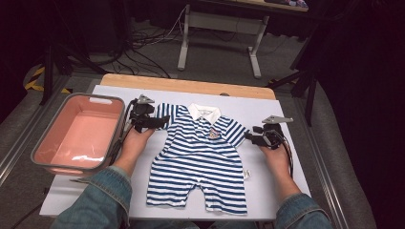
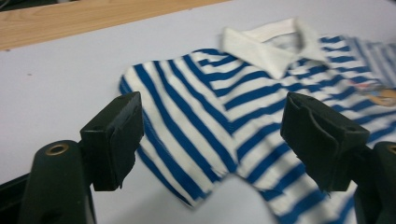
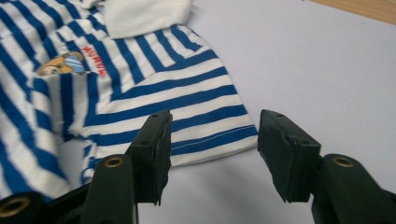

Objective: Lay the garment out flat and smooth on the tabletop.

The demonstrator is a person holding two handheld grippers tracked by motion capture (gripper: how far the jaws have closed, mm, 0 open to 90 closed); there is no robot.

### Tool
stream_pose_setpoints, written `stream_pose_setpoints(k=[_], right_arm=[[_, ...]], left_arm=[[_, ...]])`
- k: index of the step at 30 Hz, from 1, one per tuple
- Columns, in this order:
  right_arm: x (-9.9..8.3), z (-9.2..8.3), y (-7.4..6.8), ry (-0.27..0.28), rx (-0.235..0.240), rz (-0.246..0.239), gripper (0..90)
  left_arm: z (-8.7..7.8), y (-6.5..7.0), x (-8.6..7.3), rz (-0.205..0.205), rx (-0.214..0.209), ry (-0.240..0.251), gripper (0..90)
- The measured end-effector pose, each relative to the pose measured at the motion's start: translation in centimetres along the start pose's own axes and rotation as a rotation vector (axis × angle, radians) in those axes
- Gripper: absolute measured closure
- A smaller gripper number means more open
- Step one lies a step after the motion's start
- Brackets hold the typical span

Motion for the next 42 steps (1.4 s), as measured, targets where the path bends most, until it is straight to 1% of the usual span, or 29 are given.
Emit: stream_pose_setpoints(k=[1, 2, 3, 5, 6, 9, 10, 11, 12, 13, 16, 17, 18, 19, 21, 22, 23, 24, 25, 26, 27, 28, 29, 30, 31, 33, 35, 39, 42], right_arm=[[0.0, 0.5, 0.2, -0.013, -0.011, 0.002, 45.4], [0.1, 0.8, 0.3, -0.021, -0.014, 0.001, 45.4], [0.1, 1.0, 0.4, -0.029, -0.019, -0.001, 45.4], [0.1, 1.6, 0.6, -0.046, -0.031, -0.003, 45.4], [0.1, 1.7, 0.6, -0.051, -0.036, -0.004, 45.3], [0.1, 2.1, 0.8, -0.072, -0.056, -0.009, 45.1], [0.1, 2.1, 0.8, -0.072, -0.056, -0.009, 45.1], [0.1, 2.3, 0.8, -0.077, -0.059, -0.011, 44.8], [0.1, 2.4, 0.8, -0.09, -0.061, -0.012, 45.1], [0.0, 2.5, 0.8, -0.097, -0.063, -0.012, 45.3], [0.1, 2.7, 0.8, -0.097, -0.052, 0.004, 49.1], [0.1, 2.8, 0.8, -0.098, -0.03, 0.015, 57.8], [0.1, 2.8, 0.8, -0.098, -0.03, 0.015, 57.8], [0.1, 2.8, 0.7, -0.099, -0.021, 0.019, 61.4], [0.2, 2.9, 0.6, -0.104, 0.003, 0.022, 71.9], [0.4, 3.0, 0.3, -0.111, 0.034, 0.015, 84.7], [0.5, 3.1, 0.2, -0.112, 0.033, 0.005, 85.7], [0.6, 3.1, 0.1, -0.119, 0.026, -0.006, 86.3], [0.7, 3.1, 0.0, -0.124, 0.025, -0.012, 86.6], [0.9, 3.1, -0.1, -0.121, 0.027, -0.021, 86.9], [0.9, 3.1, -0.1, -0.121, 0.027, -0.021, 86.9], [1.4, 2.6, -0.1, -0.103, 0.025, -0.029, 87.2], [1.5, 2.4, -0.1, -0.099, 0.025, -0.028, 87.3], [1.5, 2.4, -0.1, -0.099, 0.025, -0.028, 87.3], [1.8, 2.2, -0.1, -0.089, 0.022, -0.032, 87.3], [2.4, 1.7, 0.0, -0.074, 0.012, -0.042, 87.4], [3.1, 1.3, 0.3, -0.057, -0.002, -0.05, 87.5], [4.8, 0.8, 0.9, -0.028, -0.024, -0.063, 87.6], [6.1, 0.8, 1.3, -0.021, -0.039, -0.08, 87.6]], left_arm=[[0.8, -0.4, 0.1, 0.0, 0.016, -0.012, 22.5], [1.1, -0.5, 0.1, -0.01, 0.023, -0.021, 22.6], [1.4, -0.8, 0.2, -0.011, 0.028, -0.021, 23.5], [1.8, -1.4, 0.2, -0.011, 0.053, -0.027, 25.2], [2.1, -1.7, 0.2, -0.024, 0.058, -0.03, 25.5], [2.7, -2.6, 0.0, -0.034, 0.08, -0.046, 28.6], [2.7, -2.6, 0.0, -0.034, 0.08, -0.046, 29.3], [3.1, -2.9, -0.1, -0.035, 0.089, -0.056, 29.3], [3.3, -3.1, -0.2, -0.026, 0.097, -0.065, 30.3], [3.5, -3.2, -0.3, -0.029, 0.103, -0.072, 31.3], [4.1, -3.4, -0.6, -0.03, 0.104, -0.1, 34.0], [4.5, -3.4, -0.7, -0.028, 0.098, -0.118, 39.0], [4.5, -3.4, -0.7, -0.028, 0.098, -0.118, 41.8], [4.7, -3.3, -0.8, -0.011, 0.106, -0.12, 41.8], [4.9, -3.0, -0.7, 0.013, 0.119, -0.125, 47.1], [4.9, -2.9, -0.6, 0.032, 0.108, -0.123, 60.7], [4.9, -2.8, -0.6, 0.025, 0.103, -0.129, 67.1], [4.8, -2.6, -0.5, 0.026, 0.084, -0.144, 76.8], [4.8, -2.4, -0.4, 0.022, 0.075, -0.151, 83.2], [4.8, -2.4, -0.4, 0.022, 0.075, -0.151, 85.5], [4.7, -2.2, -0.3, 0.035, 0.079, -0.156, 85.5], [4.5, -2.0, -0.2, 0.04, 0.075, -0.152, 86.3], [4.2, -1.8, 0.1, 0.032, 0.063, -0.136, 86.4], [4.2, -1.8, 0.1, 0.032, 0.063, -0.136, 86.4], [3.9, -1.6, 0.4, 0.033, 0.063, -0.122, 86.4], [3.5, -1.4, 0.7, 0.049, 0.07, -0.106, 86.4], [2.9, -1.3, 1.3, 0.054, 0.072, -0.073, 86.3], [2.3, -1.2, 1.9, 0.042, 0.068, -0.039, 86.4], [2.0, -1.3, 2.3, 0.034, 0.067, -0.013, 86.4]])
Point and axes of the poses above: each handheld gripper's, and its own axes: z roughly forward along the jaws, x roughly out of its top, y roughly to its right, the point moved 2 cm from there along z, roughly forward along the jaws, and after that the axes turned 5 degrees about y, right-handed, at the moved point
